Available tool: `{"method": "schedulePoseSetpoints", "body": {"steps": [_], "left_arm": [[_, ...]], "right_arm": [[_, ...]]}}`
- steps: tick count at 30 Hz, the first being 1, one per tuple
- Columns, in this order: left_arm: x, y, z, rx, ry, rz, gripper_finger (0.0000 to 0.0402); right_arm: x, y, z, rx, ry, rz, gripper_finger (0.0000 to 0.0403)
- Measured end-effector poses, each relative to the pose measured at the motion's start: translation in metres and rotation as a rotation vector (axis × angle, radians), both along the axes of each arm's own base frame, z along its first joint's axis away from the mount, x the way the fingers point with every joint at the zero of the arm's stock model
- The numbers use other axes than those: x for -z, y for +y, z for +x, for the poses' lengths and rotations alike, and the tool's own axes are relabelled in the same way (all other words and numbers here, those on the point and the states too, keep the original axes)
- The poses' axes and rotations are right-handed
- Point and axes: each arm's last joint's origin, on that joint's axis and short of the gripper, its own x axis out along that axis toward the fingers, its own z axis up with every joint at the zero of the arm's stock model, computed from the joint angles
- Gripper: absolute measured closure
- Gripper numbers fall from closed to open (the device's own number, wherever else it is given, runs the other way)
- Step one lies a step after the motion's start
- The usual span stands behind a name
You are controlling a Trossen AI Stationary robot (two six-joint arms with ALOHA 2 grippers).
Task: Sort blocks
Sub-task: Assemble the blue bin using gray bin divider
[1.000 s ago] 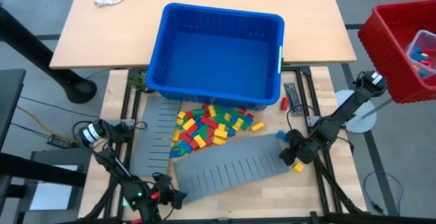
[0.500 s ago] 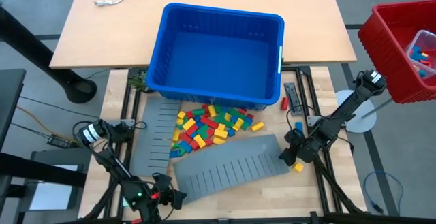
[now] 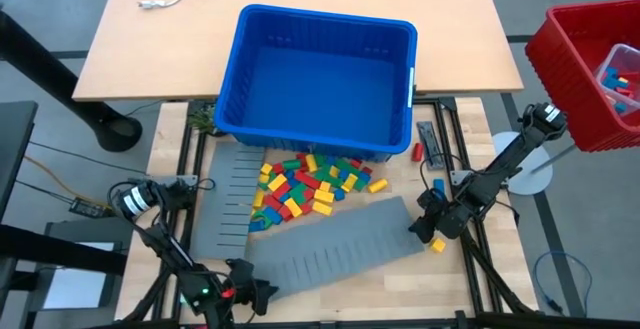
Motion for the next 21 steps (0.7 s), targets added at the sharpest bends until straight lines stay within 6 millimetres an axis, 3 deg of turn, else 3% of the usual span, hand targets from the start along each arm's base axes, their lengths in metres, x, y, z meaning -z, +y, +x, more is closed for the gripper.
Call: {"method": "schedulePoseSetpoints", "body": {"steps": [11, 16, 21], "left_arm": [[-0.006, -0.002, 0.004, -0.003, -0.023, -0.048, 0.0200], [-0.042, -0.015, 0.010, 0.054, 0.021, -0.058, 0.0200], [-0.090, -0.021, 0.012, 0.082, 0.282, -0.045, 0.0200]], "right_arm": [[-0.001, 0.001, 0.000, -0.014, 0.001, 0.005, 0.0259], [-0.001, 0.001, 0.000, -0.027, 0.016, 0.017, 0.0259], [0.000, 0.001, 0.000, -0.031, 0.017, 0.012, 0.0257]]}}
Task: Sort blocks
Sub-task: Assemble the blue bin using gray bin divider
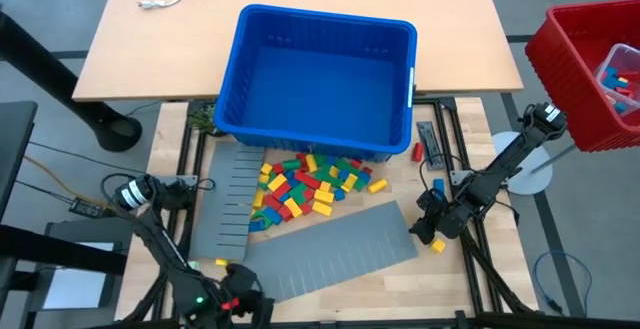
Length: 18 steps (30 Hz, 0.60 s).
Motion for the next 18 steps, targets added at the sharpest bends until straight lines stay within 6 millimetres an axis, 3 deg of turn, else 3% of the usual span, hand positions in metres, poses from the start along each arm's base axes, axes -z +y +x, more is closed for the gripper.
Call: {"method": "schedulePoseSetpoints", "body": {"steps": [2, 5, 9, 18], "left_arm": [[-0.012, 0.000, -0.004, 0.010, 0.150, -0.040, 0.0200], [-0.014, 0.002, -0.010, -0.002, 0.300, -0.076, 0.0200], [0.004, 0.003, -0.017, -0.019, 0.388, -0.131, 0.0200], [0.053, 0.017, -0.020, -0.042, 0.372, -0.140, 0.0200]], "right_arm": [[0.000, 0.000, 0.000, -0.002, 0.000, -0.002, 0.0258], [0.000, 0.000, 0.000, -0.014, -0.002, -0.011, 0.0258], [0.001, -0.001, -0.001, -0.020, 0.003, -0.027, 0.0257], [0.001, -0.001, 0.000, -0.028, -0.017, -0.057, 0.0258]]}}
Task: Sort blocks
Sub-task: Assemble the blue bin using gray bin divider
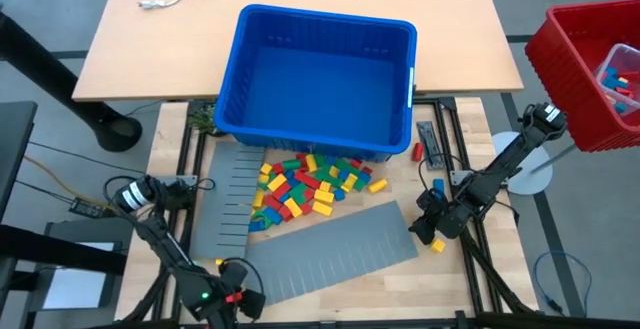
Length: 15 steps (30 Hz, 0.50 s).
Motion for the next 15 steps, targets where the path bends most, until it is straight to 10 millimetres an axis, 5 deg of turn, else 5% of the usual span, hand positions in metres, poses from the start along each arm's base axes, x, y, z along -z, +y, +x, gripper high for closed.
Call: {"method": "schedulePoseSetpoints", "body": {"steps": [15], "left_arm": [[0.028, 0.012, 0.002, -0.037, -0.149, -0.075, 0.0200]], "right_arm": [[0.000, 0.000, 0.000, 0.001, -0.004, 0.004, 0.0258]]}}
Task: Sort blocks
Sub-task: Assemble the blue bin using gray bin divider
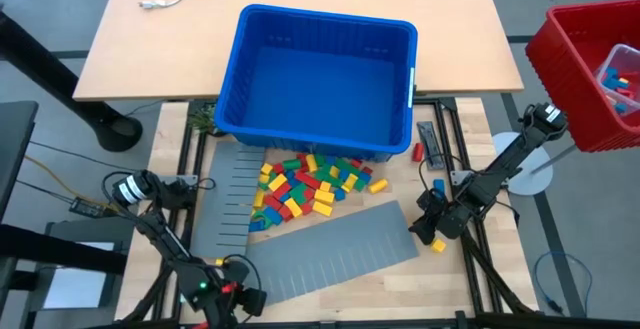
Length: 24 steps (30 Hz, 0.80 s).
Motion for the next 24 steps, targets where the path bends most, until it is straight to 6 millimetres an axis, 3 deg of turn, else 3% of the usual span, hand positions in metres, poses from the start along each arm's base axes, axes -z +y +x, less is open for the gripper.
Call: {"method": "schedulePoseSetpoints", "body": {"steps": [13, 24], "left_arm": [[0.011, 0.013, 0.015, -0.108, -0.191, -0.003, 0.0200], [0.022, 0.011, 0.027, -0.191, -0.353, 0.043, 0.0200]], "right_arm": [[0.013, 0.013, 0.012, -0.029, -0.005, 0.027, 0.0270], [0.017, 0.015, 0.015, -0.039, -0.009, 0.024, 0.0273]]}}
